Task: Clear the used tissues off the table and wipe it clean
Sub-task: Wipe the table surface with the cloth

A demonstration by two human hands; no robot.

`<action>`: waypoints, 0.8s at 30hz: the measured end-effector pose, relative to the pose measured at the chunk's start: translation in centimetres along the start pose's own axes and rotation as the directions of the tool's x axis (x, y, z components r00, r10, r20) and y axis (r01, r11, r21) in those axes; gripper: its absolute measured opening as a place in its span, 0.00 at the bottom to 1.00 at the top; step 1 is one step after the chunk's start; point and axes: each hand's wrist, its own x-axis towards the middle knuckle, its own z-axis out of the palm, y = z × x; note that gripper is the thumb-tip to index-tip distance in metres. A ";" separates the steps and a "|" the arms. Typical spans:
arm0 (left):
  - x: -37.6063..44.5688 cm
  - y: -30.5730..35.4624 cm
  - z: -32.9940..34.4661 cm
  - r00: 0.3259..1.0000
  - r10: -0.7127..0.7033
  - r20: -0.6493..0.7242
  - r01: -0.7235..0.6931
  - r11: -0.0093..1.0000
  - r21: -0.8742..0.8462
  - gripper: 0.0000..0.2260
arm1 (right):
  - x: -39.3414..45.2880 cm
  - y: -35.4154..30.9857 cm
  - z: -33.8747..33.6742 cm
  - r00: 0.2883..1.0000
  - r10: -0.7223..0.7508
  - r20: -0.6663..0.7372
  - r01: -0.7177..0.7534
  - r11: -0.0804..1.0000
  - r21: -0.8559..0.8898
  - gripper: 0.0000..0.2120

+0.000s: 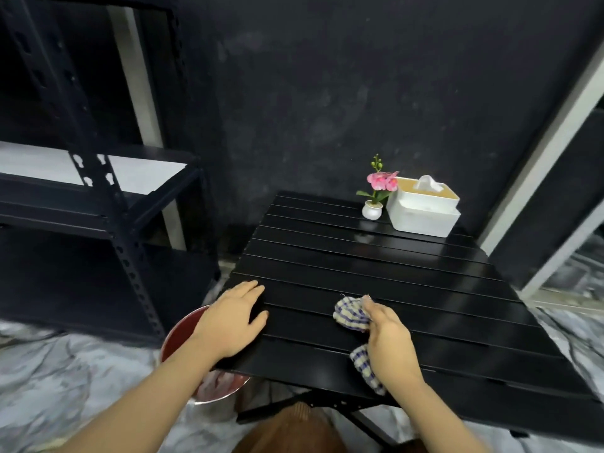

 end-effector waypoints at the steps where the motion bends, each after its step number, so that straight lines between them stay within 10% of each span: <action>1: -0.1 0.1 0.4 1.000 -0.009 0.000 0.009 1.000 -0.008 0.25 | -0.2 0.5 -0.1 1.000 -0.013 0.018 0.013 1.000 -0.011 0.23; 11: -0.2 0.3 1.1 0.999 -0.025 -0.030 0.023 0.999 -0.045 0.24 | -0.8 2.3 -1.3 0.990 0.006 0.144 -0.003 1.000 -0.020 0.18; 24: -0.4 0.5 1.2 0.999 -0.030 -0.024 0.029 0.999 -0.021 0.23 | -2.8 9.2 -7.7 0.983 0.180 -0.039 -0.184 0.972 -0.144 0.17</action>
